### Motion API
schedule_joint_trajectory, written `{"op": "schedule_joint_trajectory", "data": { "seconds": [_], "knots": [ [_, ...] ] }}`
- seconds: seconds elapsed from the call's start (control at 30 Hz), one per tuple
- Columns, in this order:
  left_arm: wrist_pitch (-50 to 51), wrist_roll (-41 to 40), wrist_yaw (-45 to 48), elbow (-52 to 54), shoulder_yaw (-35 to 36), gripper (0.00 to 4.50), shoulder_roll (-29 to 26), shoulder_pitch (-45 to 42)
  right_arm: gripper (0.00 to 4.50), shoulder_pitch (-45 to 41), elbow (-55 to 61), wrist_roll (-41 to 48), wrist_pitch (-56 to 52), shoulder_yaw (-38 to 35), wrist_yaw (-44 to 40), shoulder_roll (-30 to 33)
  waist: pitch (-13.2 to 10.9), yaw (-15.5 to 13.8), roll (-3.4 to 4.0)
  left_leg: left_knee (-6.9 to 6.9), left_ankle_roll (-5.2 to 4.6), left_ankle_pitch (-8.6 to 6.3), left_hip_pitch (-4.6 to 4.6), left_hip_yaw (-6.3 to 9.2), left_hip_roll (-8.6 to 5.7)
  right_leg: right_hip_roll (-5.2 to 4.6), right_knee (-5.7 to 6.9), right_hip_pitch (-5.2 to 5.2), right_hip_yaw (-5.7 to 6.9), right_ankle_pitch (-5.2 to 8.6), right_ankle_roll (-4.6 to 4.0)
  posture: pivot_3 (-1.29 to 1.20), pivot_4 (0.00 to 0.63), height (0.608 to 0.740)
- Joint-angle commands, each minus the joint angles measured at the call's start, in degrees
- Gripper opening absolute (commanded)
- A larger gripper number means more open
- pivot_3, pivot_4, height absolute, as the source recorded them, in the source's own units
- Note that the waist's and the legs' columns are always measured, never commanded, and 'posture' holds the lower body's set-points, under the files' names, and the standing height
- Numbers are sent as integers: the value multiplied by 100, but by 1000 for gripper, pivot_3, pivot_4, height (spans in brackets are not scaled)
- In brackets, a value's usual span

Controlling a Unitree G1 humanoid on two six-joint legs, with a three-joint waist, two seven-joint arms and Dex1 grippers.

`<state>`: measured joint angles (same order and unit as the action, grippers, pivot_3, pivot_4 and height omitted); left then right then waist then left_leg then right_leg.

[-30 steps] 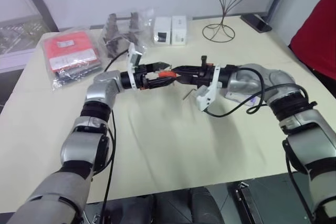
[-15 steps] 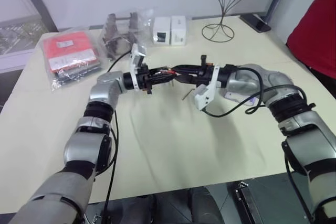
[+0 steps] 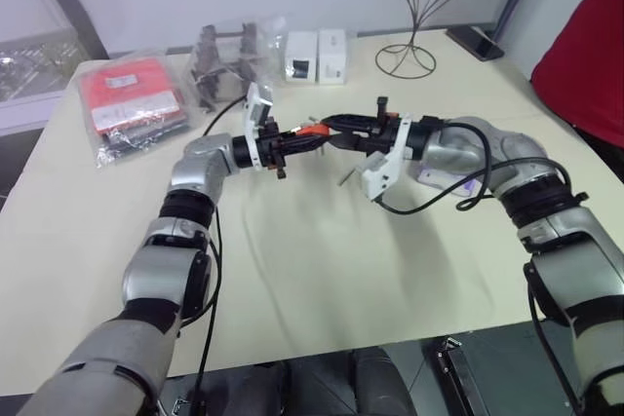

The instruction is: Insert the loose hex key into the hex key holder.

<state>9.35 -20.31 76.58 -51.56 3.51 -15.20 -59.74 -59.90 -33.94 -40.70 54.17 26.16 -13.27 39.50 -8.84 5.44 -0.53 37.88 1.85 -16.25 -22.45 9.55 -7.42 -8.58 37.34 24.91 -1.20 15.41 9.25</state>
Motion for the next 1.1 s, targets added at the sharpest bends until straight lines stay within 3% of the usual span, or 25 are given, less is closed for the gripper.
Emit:
{"op": "schedule_joint_trajectory", "data": {
  "seconds": [0.03, 0.17, 0.2, 0.27, 0.37, 0.47, 0.53, 0.63, 0.77, 0.93, 1.1],
  "knots": [
    [-12, -101, -103, 76, 208, 33, -58, -171, 972, 12, 235, 115, 104, -158, 4, 30, 0, -2, 0, 2, 0, 0, -1, 0, 0, 0, 0, 0, 0, 0, 0, 0, 150, 740],
    [-63, -59, -167, 65, 214, 33, -59, -174, 972, 74, 145, 393, -1, -158, -306, 20, 0, -10, 0, 6, 0, 0, -2, 0, 0, 0, 1, -1, 0, 0, 0, 0, 150, 740],
    [-67, -57, -164, 74, 217, 0, -63, -161, 2030, 88, 120, 477, -29, -162, -400, 28, 0, -9, 0, 8, 0, 0, -2, 0, -1, -1, 0, -3, 0, 0, 0, 0, 150, 740],
    [-84, -32, -172, 114, 204, 0, -74, -116, 2832, 117, 82, 672, -73, -195, -599, 63, 1, -8, -2, 8, -1, 0, -2, 1, -1, -1, 0, -3, 1, 0, 0, 0, 150, 740],
    [-90, -16, -162, 206, 182, 0, -109, -21, 4442, 161, 129, 749, -213, -316, -696, 127, 1, -7, -2, 8, -1, 0, -3, 1, -1, -1, 0, -3, 1, 0, 0, 0, 150, 740],
    [-119, 28, -148, 345, 136, 0, -183, 90, 4442, 267, 228, 844, -507, -469, -778, 198, 1, -8, -2, 8, -1, 0, -3, 1, -1, -1, 0, -3, 1, 0, 0, 0, 150, 740],
    [-180, 74, -171, 513, 112, 0, -269, 198, 4442, 556, 408, 1555, -1394, -766, -1332, 86, 1, -8, -2, 8, -1, 0, -3, 2, -1, -1, 0, -4, 2, 0, 0, 0, 150, 740],
    [-280, 152, -216, 812, 76, 0, -428, 376, 4442, 1137, 1250, 3029, -3962, -1394, -2384, -321, 1, -9, -4, 10, -1, -1, -3, 3, 2, -1, -1, -10, 6, 0, 0, 0, 150, 740],
    [-159, 115, -346, 1311, 84, 0, -580, 637, 4442, 1537, 2842, 4669, -8018, -2092, -2914, -852, 1, -17, -3, 14, -3, -2, -6, 9, 5, -2, 15, -15, 9, 0, 0, 0, 150, 740],
    [-167, 232, -483, 2183, -71, 0, -796, 1149, 4442, 1411, 3696, 5681, -11502, -2706, -2480, -1368, 2, -129, -2, 12, -6, -5, -9, 12, 5, -4, 18, -13, 9, -1, -1, 0, 150, 740],
    [69, 212, -463, 3362, -230, 0, -1217, 1774, 4442, 1236, 3849, 6022, -13257, -3367, -1721, -2087, 2, -223, -2, 3, -8, -6, -11, 14, 2, -9, 17, -12, 6, -2, -2, 0, 150, 740]
  ]
}}
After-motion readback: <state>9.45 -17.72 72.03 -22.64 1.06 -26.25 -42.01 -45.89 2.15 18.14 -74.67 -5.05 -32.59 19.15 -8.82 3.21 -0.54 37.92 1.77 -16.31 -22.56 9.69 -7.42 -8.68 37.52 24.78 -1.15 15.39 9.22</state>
